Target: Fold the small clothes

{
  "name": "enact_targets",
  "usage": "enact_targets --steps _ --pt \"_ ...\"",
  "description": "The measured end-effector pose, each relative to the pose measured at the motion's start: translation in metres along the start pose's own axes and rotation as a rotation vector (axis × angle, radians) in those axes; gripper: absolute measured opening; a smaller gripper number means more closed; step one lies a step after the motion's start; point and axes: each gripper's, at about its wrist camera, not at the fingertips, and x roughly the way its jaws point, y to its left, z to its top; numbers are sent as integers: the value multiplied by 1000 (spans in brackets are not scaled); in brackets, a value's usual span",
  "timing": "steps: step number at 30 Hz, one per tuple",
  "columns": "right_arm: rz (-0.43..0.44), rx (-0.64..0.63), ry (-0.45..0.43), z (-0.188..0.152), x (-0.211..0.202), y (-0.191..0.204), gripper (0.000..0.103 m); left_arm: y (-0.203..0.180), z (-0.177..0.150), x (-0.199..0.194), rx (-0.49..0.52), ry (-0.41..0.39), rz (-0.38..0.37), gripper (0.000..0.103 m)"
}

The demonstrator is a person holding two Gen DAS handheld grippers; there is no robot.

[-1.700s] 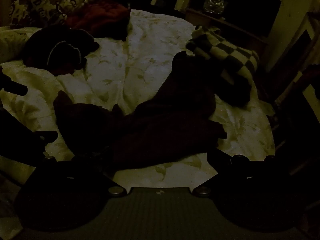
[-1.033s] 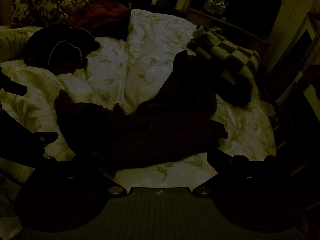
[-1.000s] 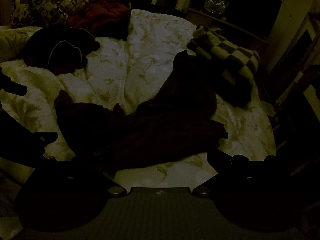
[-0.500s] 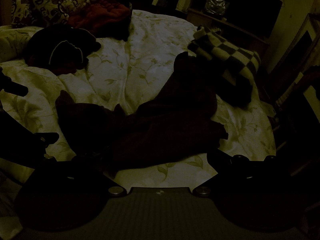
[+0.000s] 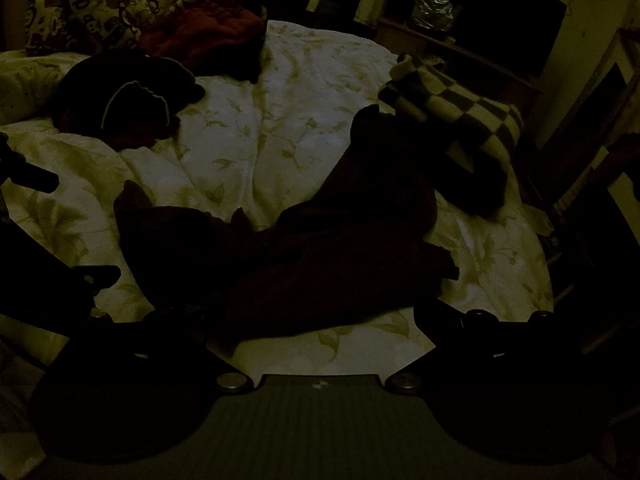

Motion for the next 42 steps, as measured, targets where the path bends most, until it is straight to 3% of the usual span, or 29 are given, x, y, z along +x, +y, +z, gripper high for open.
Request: enact_targets --steps 4,7,15,18,23,26,28,29,32,36,38,40,42 --pt "-2 -1 -1 0 -1 1 103 0 1 -1 0 17 -4 103" --pt "-3 5 -19 0 -2 1 103 0 -1 -2 3 -14 10 103" --pt "-48 15 -234 -2 -30 -10 103 34 -3 -15 -64 -117 -24 103" --pt "-12 -5 -214 -8 -25 -9 103 55 -7 -12 -93 -143 49 103" --pt "173 23 -158 -16 -3 -4 103 64 -15 1 -47 -192 103 103" --pt "279 13 -175 -7 11 5 103 72 -16 10 -45 -194 67 101" --pt "306 -27 -177 4 25 15 103 84 -15 15 -73 -183 26 83" --pt "315 -30 -180 8 30 16 103 88 -14 15 -74 -184 21 81" --pt "333 -2 -137 19 52 12 100 79 -13 14 -5 -200 16 79" --pt "279 -10 -123 23 73 2 101 50 -6 19 134 -234 -13 79" --pt "328 11 -103 25 82 -2 101 39 1 28 175 -231 -45 78" --pt "386 46 -77 31 95 -2 95 31 5 36 188 -217 -70 68" --pt "405 34 -67 36 105 4 93 29 7 42 188 -215 -86 67"
